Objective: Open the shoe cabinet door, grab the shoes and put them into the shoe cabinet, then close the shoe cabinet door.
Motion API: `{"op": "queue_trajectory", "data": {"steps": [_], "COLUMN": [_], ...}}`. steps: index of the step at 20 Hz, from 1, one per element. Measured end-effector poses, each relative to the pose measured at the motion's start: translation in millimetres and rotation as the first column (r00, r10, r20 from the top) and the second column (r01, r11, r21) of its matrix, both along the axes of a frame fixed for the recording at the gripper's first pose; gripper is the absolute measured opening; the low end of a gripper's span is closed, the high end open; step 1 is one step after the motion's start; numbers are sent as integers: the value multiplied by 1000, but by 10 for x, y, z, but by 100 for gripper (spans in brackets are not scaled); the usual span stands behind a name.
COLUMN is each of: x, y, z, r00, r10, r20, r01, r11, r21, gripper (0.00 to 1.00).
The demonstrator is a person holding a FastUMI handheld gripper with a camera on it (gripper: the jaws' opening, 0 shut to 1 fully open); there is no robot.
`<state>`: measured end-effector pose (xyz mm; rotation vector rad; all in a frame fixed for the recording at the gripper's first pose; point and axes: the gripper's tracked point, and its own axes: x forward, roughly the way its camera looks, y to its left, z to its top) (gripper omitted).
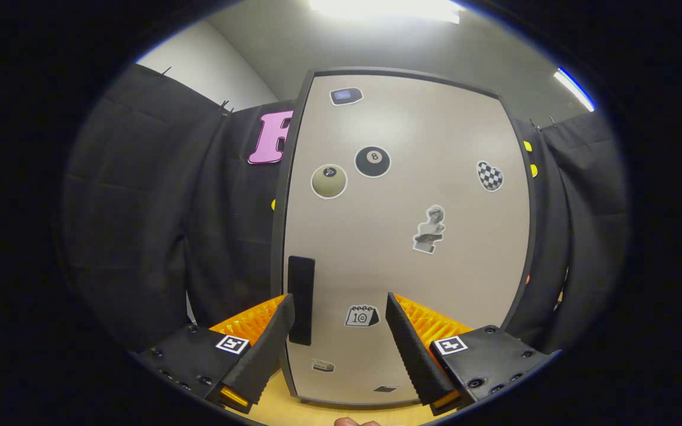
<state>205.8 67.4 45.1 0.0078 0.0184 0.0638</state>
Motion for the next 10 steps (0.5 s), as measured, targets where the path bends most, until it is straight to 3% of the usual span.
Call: {"op": "queue_trajectory", "data": {"steps": [7,10], "x": [429,520], "y": [435,530], "z": [-306,-487], "r00": [993,988], "r10": [89,91], "r20": [-75,-124], "r01": [-88,-90], "r11": [996,996], "r21": [29,8], "gripper": [97,97]}}
